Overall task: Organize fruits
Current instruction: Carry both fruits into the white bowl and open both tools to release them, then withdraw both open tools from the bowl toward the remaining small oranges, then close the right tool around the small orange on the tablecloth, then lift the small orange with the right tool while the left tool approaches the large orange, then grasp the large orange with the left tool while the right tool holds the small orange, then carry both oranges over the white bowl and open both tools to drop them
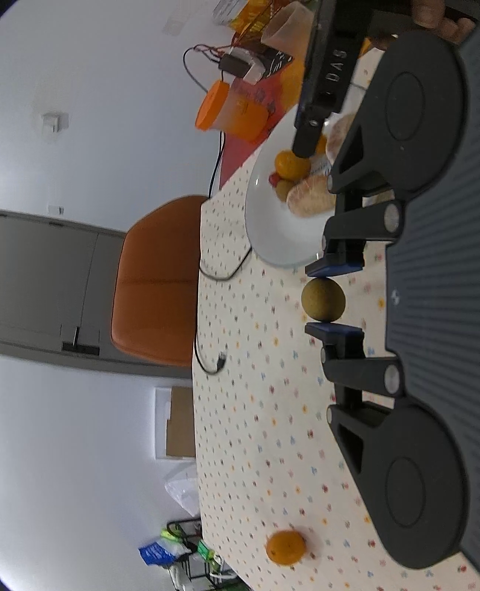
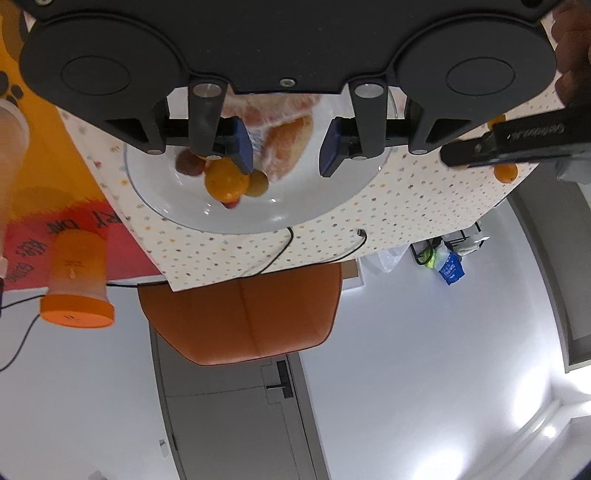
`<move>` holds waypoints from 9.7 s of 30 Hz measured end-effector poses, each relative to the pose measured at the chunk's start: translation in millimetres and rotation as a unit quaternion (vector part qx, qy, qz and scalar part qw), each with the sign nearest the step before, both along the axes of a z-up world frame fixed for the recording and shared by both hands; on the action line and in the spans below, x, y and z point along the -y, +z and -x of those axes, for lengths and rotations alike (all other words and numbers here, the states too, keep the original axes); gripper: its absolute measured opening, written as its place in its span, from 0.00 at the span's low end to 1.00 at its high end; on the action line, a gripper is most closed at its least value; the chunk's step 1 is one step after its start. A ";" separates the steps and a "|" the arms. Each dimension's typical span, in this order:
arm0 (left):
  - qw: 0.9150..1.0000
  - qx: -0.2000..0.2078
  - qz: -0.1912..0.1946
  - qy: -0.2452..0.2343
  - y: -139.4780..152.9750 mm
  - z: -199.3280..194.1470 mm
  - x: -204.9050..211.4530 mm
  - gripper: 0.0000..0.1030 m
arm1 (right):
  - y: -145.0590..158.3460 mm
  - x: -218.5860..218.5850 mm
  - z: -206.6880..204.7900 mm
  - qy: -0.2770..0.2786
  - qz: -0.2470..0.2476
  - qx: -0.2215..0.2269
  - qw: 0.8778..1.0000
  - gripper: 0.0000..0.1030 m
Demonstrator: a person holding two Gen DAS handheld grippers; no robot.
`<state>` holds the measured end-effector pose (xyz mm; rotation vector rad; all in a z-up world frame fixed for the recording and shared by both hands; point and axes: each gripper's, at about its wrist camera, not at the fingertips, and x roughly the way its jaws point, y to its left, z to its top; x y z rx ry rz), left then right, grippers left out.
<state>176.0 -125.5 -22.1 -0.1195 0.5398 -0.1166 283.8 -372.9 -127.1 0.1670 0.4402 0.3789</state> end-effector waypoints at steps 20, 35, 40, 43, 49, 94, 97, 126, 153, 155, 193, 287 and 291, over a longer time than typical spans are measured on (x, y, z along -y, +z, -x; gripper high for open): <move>0.999 0.010 -0.020 -0.035 4.1 -5.7 45.3 0.44 | -3.1 26.0 18.2 -0.015 -0.012 -0.005 1.000 0.49; 0.999 0.011 -0.022 0.040 1.9 13.0 -4.1 0.73 | -1.3 0.8 22.0 0.006 -0.006 -0.008 1.000 0.54; 0.998 0.010 -0.020 0.052 -0.7 18.7 -18.2 0.74 | 0.7 -12.2 23.2 0.017 0.000 -0.009 1.000 0.56; 0.998 0.009 -0.017 0.061 -2.0 23.3 -28.1 0.74 | 2.1 -21.0 24.2 0.024 0.004 -0.009 1.000 0.56; 0.997 0.005 -0.009 0.083 -6.1 34.0 -53.3 0.74 | 6.2 -40.4 28.2 0.040 0.012 -0.006 0.999 0.57; 0.974 -0.012 0.029 0.222 -18.7 85.5 -190.7 0.95 | 5.1 -194.8 37.1 0.182 0.068 -0.023 0.981 0.94; 0.974 -0.012 0.031 0.226 -19.6 88.2 -195.5 0.95 | 3.4 -199.2 35.9 0.183 0.068 -0.029 0.980 0.90; 0.969 -0.027 0.038 0.243 -31.4 91.6 -218.3 0.95 | -17.2 -232.2 16.4 0.199 0.087 -0.055 0.975 0.22; 0.972 -0.035 0.026 0.231 -32.1 70.1 -211.2 0.95 | -12.8 -245.8 0.8 0.207 0.091 -0.056 0.972 0.01; 0.972 -0.035 0.025 0.233 -31.6 68.4 -212.5 0.95 | -15.8 -245.3 1.1 0.210 0.089 -0.057 0.972 0.00; 0.962 -0.044 0.038 0.266 -36.0 61.6 -252.1 0.95 | -9.8 -292.8 -8.7 0.243 0.106 -0.039 0.963 0.21; 0.999 0.001 -0.036 -0.029 10.2 -44.3 30.5 0.39 | 13.5 14.7 -12.0 -0.051 -0.027 -0.009 0.998 0.21; 0.999 0.004 -0.034 -0.039 11.2 -46.9 39.7 0.39 | 10.6 18.2 -12.6 -0.051 -0.030 -0.011 0.998 0.21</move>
